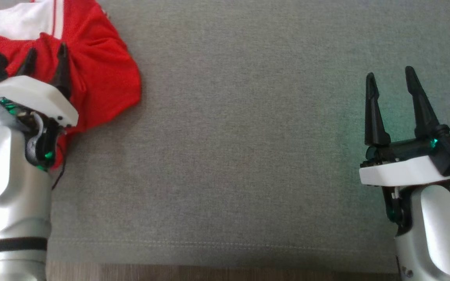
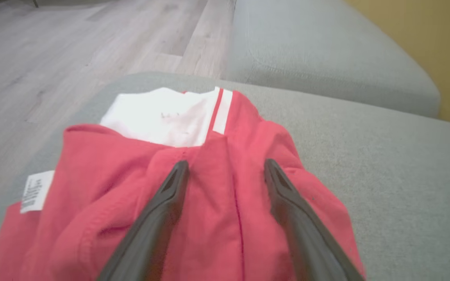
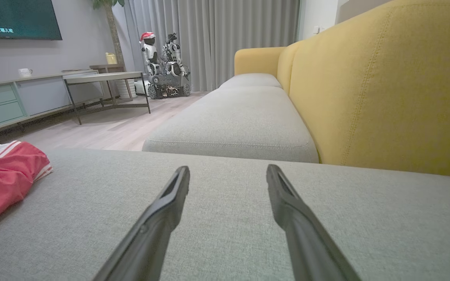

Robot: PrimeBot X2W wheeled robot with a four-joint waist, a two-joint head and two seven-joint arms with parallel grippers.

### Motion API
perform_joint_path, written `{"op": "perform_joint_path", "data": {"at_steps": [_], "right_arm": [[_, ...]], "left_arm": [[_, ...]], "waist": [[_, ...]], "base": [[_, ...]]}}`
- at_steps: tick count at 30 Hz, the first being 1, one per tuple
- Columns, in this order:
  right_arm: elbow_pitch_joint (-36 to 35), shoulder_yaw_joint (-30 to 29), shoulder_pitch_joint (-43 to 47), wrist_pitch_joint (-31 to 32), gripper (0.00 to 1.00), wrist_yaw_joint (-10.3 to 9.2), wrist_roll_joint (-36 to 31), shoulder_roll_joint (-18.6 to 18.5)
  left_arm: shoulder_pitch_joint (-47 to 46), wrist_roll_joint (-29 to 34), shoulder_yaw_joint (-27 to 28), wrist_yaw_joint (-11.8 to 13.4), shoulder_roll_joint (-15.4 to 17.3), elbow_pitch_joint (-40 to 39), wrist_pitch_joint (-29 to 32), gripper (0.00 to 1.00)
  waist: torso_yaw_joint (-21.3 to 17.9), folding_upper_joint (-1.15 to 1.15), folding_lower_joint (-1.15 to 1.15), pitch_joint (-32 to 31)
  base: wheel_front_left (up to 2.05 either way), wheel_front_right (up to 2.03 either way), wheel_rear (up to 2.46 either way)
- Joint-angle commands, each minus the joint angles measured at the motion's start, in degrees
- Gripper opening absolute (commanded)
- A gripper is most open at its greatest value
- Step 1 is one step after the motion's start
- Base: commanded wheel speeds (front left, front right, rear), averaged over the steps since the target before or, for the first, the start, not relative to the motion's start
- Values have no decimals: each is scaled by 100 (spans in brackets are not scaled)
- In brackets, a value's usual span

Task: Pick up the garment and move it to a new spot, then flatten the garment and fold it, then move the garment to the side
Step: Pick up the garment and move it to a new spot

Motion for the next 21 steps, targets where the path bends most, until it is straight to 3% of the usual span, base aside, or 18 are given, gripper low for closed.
{"op": "perform_joint_path", "data": {"at_steps": [1,4,5,6,7,14,21], "right_arm": [[-214,156,-144,4,100,44,8,13],[-202,188,-171,2,100,44,-37,13],[-198,196,-182,-2,100,44,-51,13],[-191,202,-192,-7,100,44,-54,13],[-184,207,-202,-14,100,44,-52,13],[-111,190,-211,-54,100,44,-18,13],[26,227,-183,-106,100,44,40,13]], "left_arm": [[-228,5,154,5,331,-77,30,100],[-367,78,109,32,433,276,47,100],[-403,82,95,27,447,397,44,85],[-439,79,83,16,457,505,24,25],[-471,65,78,2,465,606,-4,0],[-676,-33,88,-74,474,963,-558,0],[-822,-66,103,-108,452,712,-1350,0]], "waist": [[-59,0,0,53],[-105,0,0,96],[-115,0,0,107],[-124,0,0,115],[-129,0,0,119],[-72,0,0,64],[58,0,0,-236]], "base": [[0,0,0],[0,0,0],[0,0,0],[0,0,0],[0,0,0],[0,0,0],[0,0,0]]}}
